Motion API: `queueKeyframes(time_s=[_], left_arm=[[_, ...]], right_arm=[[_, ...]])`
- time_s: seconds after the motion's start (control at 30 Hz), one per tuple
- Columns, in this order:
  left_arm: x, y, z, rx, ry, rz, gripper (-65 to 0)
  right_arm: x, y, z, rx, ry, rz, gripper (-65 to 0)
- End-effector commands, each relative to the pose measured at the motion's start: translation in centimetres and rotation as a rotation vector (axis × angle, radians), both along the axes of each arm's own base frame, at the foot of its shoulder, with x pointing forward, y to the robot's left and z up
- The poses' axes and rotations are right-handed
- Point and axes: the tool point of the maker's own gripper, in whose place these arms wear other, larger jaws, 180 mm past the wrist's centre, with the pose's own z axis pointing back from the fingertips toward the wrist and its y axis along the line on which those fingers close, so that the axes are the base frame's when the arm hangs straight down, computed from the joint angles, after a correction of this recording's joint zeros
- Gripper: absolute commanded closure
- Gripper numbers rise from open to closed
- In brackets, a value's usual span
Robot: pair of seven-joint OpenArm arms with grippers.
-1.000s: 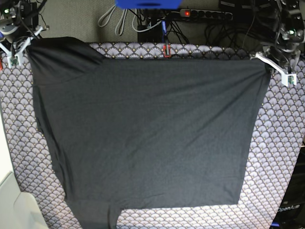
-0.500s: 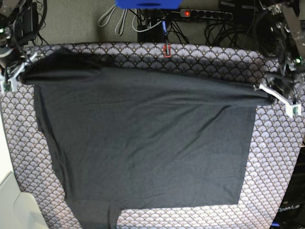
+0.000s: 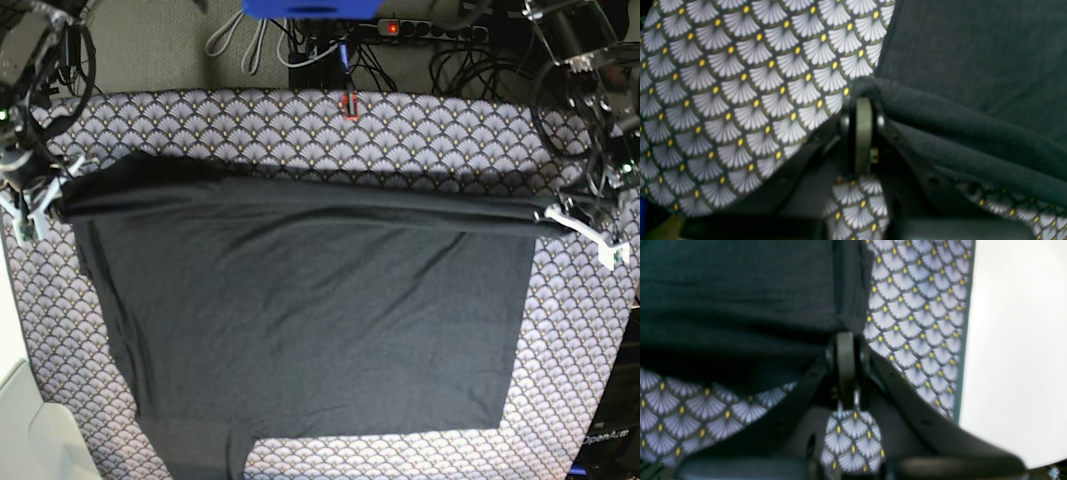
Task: Fold the T-shirt properly
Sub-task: 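Carry both held corners toward the hem, folding the collar section over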
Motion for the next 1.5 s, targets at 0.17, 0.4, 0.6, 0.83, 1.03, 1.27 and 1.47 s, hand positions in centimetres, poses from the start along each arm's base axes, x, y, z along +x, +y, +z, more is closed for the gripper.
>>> queueKeyframes(time_s=[0.17, 0.4, 0.6, 0.83, 1.03, 1.27, 1.47], left_arm=[[2.7, 0.6, 3.1, 0.024, -0.100, 0.000, -0.5], [4.2, -1.6, 2.9, 0.084, -0.077, -0.079, -0.5], [5.6, -2.5, 3.5, 0.157, -0.069, -0.124, -0.5], [6.6, -1.8, 3.1, 0.136, -0.057, -0.100, -0.4], [7.5, -1.6, 3.8, 0.131, -0.075, -0.093, -0.4], [8.5, -1.5, 4.4, 0.124, -0.091, -0.088, -0.4], [8.8, -1.5, 3.9, 0.109, -0.078, -0.085, -0.4]], right_arm=[[3.0, -1.8, 1.6, -0.015, -0.050, 0.000, 0.0], [5.1, -3.3, 2.2, -0.003, -0.070, -0.021, 0.0], [6.6, -2.5, 1.6, 0.011, -0.050, 0.017, 0.0], [8.9, -0.9, 1.6, 0.032, -0.054, 0.067, 0.0], [10.4, -2.1, 2.3, 0.042, -0.068, 0.048, 0.0], [11.7, -3.4, 2.4, 0.066, -0.062, 0.020, 0.0], [11.9, -2.8, 2.2, 0.062, -0.051, 0.042, 0.0]])
